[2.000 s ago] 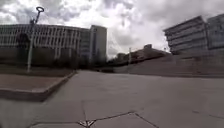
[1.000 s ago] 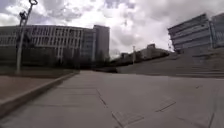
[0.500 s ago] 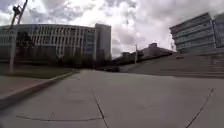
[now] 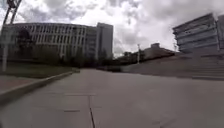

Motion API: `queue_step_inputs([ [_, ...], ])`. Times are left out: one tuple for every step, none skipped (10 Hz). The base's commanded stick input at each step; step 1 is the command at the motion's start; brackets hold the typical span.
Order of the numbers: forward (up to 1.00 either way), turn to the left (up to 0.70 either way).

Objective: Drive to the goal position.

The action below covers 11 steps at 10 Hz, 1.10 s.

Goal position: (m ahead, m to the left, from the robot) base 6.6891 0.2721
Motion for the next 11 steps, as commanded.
queue_step_inputs([
  [1.00,0.04],
  [1.00,0.04],
  [1.00,0.04],
  [1.00,0.04],
  [1.00,0.04],
  [1.00,0.04],
  [1.00,0.04],
  [1.00,0.04],
  [1.00,0.04],
  [1.00,0.04],
  [1.00,0.04],
])
